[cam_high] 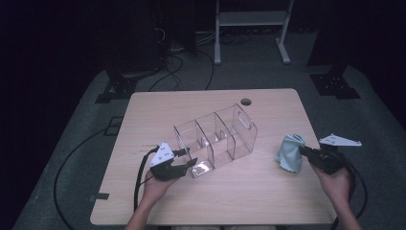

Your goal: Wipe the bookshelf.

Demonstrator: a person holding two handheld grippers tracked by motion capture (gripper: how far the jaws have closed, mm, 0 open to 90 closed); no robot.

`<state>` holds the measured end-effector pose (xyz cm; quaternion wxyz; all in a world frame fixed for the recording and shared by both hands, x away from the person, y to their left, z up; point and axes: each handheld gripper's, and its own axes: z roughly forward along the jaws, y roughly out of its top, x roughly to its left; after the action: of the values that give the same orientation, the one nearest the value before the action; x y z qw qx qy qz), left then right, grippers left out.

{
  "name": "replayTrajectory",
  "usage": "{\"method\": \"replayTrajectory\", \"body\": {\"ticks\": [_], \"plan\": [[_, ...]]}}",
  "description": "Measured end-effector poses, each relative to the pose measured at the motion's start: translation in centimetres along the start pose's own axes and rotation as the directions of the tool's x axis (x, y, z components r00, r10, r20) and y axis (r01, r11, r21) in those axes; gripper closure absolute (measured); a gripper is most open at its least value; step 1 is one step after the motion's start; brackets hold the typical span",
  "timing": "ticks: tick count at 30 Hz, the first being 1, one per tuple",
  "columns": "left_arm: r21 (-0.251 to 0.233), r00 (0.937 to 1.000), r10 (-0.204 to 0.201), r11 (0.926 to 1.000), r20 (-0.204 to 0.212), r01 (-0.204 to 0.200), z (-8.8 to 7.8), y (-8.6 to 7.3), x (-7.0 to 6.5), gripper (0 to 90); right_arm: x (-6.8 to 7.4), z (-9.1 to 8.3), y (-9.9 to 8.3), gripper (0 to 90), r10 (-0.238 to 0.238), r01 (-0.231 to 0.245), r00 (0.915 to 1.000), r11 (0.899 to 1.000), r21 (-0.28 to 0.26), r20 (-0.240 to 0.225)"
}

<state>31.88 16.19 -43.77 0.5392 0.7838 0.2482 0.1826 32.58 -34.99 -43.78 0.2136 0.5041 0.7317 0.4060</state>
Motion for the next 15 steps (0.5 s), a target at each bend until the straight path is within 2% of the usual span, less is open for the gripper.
{"method": "replayTrajectory", "body": {"ticks": [3, 4, 5, 8, 10, 15], "plan": [[-0.003, 1.0, -0.001, 1.0, 0.001, 0.001, 0.0, 0.0, 0.0, 48.5, -0.4, 1.1, 0.4, 77.1, 0.01, -0.01, 0.9998, 1.0, 0.014, 0.018], [-0.004, 1.0, -0.002, 1.0, 0.002, 0.002, 0.0, 0.0, 0.1, 48.5, -0.8, 1.9, 0.9, 70.7, 0.022, -0.022, 0.9992, 1.0, 0.007, 0.033], [-0.003, 1.0, -0.001, 1.0, 0.002, 0.001, 0.0, 0.0, 0.1, 48.4, -0.8, 2.0, 1.0, 70.3, 0.029, -0.029, 0.9989, 1.0, 0.004, 0.036], [-0.003, 1.0, -0.001, 1.0, 0.001, 0.001, 0.0, 0.0, 0.1, 48.5, -0.8, 2.2, 1.3, 70.0, 0.055, -0.055, 0.9985, 0.998, -0.003, 0.005], [-0.001, 1.0, -0.002, 1.0, -0.002, 0.002, 0.0, 0.0, 0.1, 48.4, 0.1, 2.6, 1.8, 67.7, 0.033, -0.033, 0.999, 0.999, -0.019, -0.03], [0.004, 0.9998, -0.001, 1.0, -0.02, 0.001, -0.1, 0.1, -0.1, 48.2, 1.4, 3.5, 2.5, 64.8, 0.015, -0.019, 0.9943, 0.999, -0.031, -0.106]]}}
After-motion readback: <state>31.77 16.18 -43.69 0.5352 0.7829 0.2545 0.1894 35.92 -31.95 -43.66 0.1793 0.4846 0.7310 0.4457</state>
